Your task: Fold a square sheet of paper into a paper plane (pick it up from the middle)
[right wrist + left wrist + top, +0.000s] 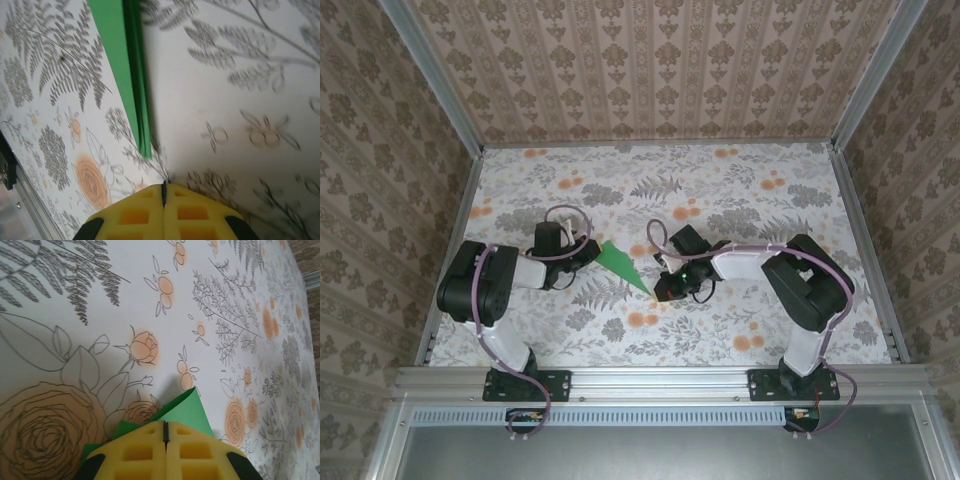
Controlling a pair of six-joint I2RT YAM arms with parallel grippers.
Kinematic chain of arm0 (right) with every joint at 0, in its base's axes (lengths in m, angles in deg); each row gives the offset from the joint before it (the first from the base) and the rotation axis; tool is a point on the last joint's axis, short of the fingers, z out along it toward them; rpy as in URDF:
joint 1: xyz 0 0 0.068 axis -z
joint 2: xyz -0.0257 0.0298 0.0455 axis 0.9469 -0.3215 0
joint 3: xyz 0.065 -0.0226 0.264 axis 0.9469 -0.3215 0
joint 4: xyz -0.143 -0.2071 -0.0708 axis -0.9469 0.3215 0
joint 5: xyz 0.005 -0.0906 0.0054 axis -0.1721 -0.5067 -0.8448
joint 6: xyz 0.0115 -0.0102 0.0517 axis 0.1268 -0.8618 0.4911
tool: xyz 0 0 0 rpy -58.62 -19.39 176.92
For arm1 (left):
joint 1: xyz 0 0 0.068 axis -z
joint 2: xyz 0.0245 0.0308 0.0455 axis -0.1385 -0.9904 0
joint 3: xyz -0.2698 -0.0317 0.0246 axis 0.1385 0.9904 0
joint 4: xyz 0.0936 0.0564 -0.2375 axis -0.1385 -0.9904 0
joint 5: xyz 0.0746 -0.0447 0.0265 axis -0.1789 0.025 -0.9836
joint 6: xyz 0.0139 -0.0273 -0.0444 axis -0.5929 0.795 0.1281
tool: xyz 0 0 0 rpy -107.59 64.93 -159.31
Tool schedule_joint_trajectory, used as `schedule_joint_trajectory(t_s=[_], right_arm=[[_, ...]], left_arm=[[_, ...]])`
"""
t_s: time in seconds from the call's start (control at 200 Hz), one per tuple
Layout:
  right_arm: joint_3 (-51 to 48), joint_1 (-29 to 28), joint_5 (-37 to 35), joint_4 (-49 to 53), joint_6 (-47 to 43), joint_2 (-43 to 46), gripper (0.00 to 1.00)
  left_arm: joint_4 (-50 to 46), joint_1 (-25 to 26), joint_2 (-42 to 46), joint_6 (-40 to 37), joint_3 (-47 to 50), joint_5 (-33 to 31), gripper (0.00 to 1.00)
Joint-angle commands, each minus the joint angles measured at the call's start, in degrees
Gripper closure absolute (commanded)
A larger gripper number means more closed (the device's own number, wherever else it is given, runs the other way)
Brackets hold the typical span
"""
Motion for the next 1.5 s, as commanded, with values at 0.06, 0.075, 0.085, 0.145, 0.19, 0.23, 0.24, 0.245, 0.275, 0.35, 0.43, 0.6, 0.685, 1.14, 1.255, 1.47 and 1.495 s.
schedule_joint_trajectory(t_s=[0.06,0.075,0.085,0.145,0.19,0.23,0.24,0.245,0.275,0.35,0.43,0.6,0.685,1.14,1.255,1.47,1.495], right_arm=[[0.5,0.4,-6.8,6.0,2.3,6.4,0.97],[0.8,0.5,-7.5,6.0,2.6,6.9,0.95],[1.0,0.5,-8.0,6.1,2.8,7.2,0.93],[1.6,0.6,-10.8,5.9,4.0,8.9,0.81],[1.7,0.7,-12.5,5.4,4.5,10.2,0.72],[1.6,0.9,-14.3,5.2,4.9,11.4,0.64],[1.6,0.9,-14.9,5.3,5.0,11.6,0.63],[1.6,0.9,-15.3,5.3,5.0,11.8,0.62],[1.5,1.3,-17.1,5.4,5.5,12.6,0.57],[1.0,2.4,-21.2,5.3,6.4,14.5,0.44],[-0.1,3.7,-24.9,4.7,6.8,16.5,0.36],[-2.3,6.7,-30.5,3.3,7.3,19.4,0.22],[-3.4,8.3,-31.6,2.2,7.6,19.7,0.14],[-5.9,12.5,-28.5,-0.8,6.6,18.5,0.03],[-6.0,12.5,-27.7,-1.3,6.8,18.4,0.03],[-5.7,12.5,-26.4,-1.4,6.8,17.2,0.04],[-5.6,12.4,-26.2,-1.4,6.7,17.1,0.04]], left_arm=[[-16.0,0.0,4.0,-3.6,-1.5,-4.8,0.94],[-17.0,0.3,4.5,-3.8,-1.9,-4.9,0.92],[-17.6,0.3,5.0,-3.9,-2.1,-5.0,0.91],[-21.9,1.4,7.7,-5.0,-3.9,-6.3,0.81],[-25.8,2.6,9.9,-5.8,-5.4,-7.7,0.73],[-29.7,3.8,11.8,-6.7,-6.8,-9.8,0.66],[-30.7,4.1,12.2,-6.9,-7.0,-10.3,0.65],[-31.3,4.2,12.5,-7.1,-7.2,-10.6,0.64],[-34.0,5.3,13.6,-7.7,-8.5,-12.3,0.6],[-40.8,7.8,16.2,-8.5,-11.1,-16.8,0.5],[-46.6,10.4,17.7,-8.5,-13.6,-20.5,0.42],[-58.5,17.0,18.1,-6.0,-19.1,-29.2,0.24],[-63.0,19.4,16.6,-3.6,-21.9,-31.9,0.17],[-74.2,27.4,-1.6,10.0,-38.5,-38.6,0.16],[-78.8,27.9,-6.0,11.4,-43.0,-40.8,0.22],[-79.3,28.1,-5.7,15.0,-41.6,-41.7,0.34],[-79.0,28.2,-5.2,15.4,-41.1,-41.9,0.35]])
